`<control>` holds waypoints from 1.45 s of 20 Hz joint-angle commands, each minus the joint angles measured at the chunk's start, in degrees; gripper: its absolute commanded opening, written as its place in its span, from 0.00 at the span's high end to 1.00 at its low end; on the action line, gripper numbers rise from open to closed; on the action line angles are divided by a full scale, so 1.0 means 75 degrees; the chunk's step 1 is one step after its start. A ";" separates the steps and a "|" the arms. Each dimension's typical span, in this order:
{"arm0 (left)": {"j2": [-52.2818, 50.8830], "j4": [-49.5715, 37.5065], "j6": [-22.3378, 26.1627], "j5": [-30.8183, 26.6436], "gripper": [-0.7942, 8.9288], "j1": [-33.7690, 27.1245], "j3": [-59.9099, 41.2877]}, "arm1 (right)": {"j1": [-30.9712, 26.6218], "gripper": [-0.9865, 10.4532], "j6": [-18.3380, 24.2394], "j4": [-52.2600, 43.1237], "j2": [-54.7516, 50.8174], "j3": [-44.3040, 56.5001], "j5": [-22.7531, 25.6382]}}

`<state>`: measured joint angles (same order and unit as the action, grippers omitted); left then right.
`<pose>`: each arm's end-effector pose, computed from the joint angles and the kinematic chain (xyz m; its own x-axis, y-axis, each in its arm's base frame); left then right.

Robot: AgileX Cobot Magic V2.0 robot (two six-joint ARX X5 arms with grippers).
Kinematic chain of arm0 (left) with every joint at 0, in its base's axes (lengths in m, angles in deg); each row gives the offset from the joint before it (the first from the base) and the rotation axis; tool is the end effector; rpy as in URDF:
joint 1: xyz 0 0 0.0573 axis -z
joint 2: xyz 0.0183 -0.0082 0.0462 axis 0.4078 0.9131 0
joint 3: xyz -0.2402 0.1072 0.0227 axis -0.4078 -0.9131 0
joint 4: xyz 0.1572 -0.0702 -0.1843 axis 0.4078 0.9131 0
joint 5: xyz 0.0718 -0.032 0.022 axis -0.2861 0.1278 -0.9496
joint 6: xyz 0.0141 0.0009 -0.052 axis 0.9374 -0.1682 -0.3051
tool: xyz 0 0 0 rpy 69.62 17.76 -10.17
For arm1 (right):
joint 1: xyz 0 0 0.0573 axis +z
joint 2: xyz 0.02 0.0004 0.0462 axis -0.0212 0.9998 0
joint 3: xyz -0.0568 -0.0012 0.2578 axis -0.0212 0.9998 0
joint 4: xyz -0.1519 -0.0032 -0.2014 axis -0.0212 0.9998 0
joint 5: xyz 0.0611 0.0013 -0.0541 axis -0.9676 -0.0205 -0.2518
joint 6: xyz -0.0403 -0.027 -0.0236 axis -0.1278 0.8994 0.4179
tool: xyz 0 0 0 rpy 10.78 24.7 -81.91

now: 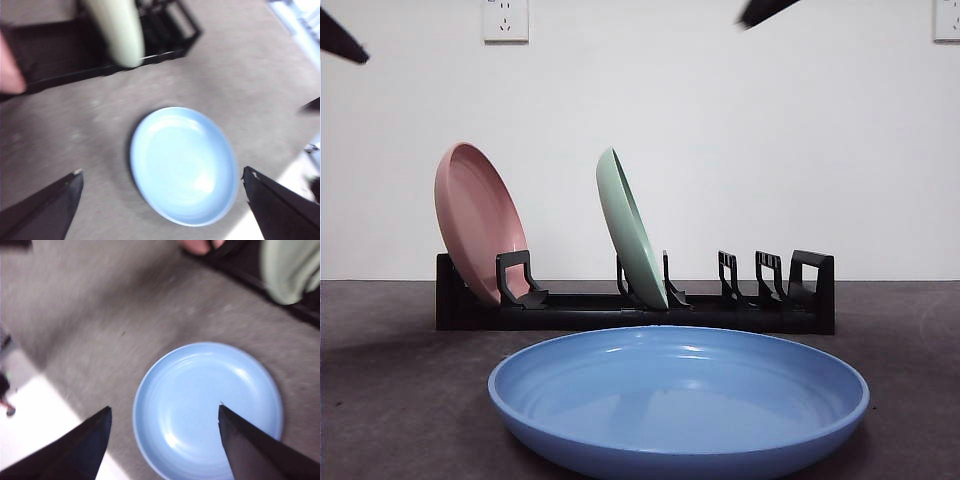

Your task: Place the plate

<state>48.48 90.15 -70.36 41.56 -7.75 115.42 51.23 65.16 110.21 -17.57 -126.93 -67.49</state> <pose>0.1589 -0.0609 0.3400 0.4995 -0.6408 -0.5829 0.5303 0.7583 -0.3792 0.1216 0.1607 0.3443 0.4160 0.6290 -0.6567 -0.6353 0.7177 0.2851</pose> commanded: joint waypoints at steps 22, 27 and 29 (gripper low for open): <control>0.7324 0.2294 0.0233 -0.9262 0.40 0.1731 0.6849 | -0.4718 0.62 0.1294 -0.0111 -0.2696 0.2142 -0.4269; 0.8119 0.1749 0.0239 -0.9582 0.41 0.1617 0.7239 | -0.4718 0.62 0.1288 -0.0227 -0.2780 0.2142 -0.4482; 0.8207 0.1687 0.0166 -0.9594 0.41 0.1556 0.7239 | -0.4718 0.62 0.1291 -0.0230 -0.2780 0.2142 -0.4497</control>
<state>108.72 103.40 -68.92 -29.74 4.03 167.81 15.65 74.84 109.18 -38.60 -110.45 -100.86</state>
